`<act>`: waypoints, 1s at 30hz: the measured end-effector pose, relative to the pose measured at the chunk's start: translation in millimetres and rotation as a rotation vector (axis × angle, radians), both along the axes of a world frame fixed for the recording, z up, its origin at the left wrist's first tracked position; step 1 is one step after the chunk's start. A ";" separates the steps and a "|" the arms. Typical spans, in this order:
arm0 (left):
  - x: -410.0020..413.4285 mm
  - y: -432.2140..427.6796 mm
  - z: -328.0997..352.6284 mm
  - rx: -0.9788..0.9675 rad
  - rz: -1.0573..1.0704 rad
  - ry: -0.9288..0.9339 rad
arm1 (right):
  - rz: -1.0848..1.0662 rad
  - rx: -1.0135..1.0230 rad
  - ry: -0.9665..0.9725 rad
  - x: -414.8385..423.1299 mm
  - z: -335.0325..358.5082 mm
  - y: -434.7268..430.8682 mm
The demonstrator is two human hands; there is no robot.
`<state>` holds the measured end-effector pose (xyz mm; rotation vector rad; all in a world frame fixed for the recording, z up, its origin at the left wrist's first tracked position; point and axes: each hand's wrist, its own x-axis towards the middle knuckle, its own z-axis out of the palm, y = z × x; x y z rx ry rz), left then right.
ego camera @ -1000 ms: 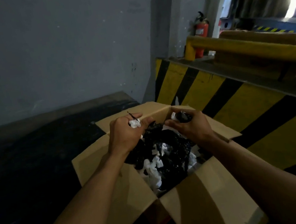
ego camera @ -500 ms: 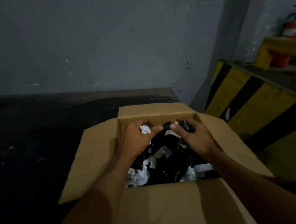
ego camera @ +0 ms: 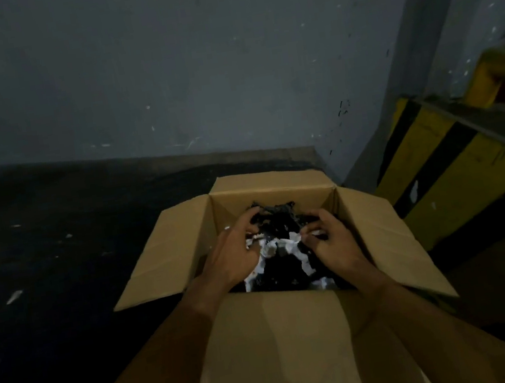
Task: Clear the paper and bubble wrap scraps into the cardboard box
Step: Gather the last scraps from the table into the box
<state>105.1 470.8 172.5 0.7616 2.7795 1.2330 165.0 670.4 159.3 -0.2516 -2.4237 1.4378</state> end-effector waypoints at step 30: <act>-5.3 -19.4 28.0 -0.019 0.108 0.289 | -0.384 0.082 0.164 5.9 17.8 -31.9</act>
